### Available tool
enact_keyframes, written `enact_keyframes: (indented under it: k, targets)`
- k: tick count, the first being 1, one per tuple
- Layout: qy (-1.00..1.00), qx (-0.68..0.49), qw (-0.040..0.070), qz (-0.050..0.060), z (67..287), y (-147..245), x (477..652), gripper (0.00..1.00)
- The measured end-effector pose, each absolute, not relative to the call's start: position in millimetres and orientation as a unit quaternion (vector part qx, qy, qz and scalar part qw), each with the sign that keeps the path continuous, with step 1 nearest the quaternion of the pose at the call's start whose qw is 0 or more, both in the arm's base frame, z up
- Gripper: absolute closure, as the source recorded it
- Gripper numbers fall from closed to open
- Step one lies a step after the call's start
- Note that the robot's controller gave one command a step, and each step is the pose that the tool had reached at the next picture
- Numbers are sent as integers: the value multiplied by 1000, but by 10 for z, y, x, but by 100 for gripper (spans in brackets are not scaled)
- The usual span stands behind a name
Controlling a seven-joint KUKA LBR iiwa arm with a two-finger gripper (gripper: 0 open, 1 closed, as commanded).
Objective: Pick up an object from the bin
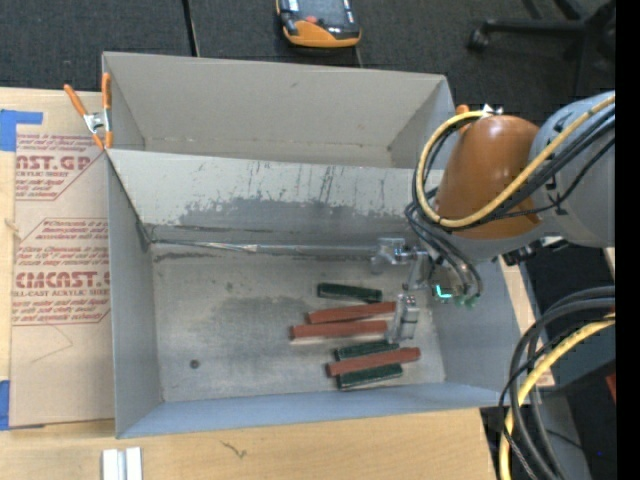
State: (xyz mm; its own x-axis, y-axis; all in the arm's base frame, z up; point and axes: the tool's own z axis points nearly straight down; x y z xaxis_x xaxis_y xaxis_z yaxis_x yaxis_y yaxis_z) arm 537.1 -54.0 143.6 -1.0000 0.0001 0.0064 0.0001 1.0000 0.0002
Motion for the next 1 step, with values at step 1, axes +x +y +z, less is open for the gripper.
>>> enact_keyframes:
  k: [1]
  targets:
    - [-1000,0,0,0,1475,-540,5391,0]
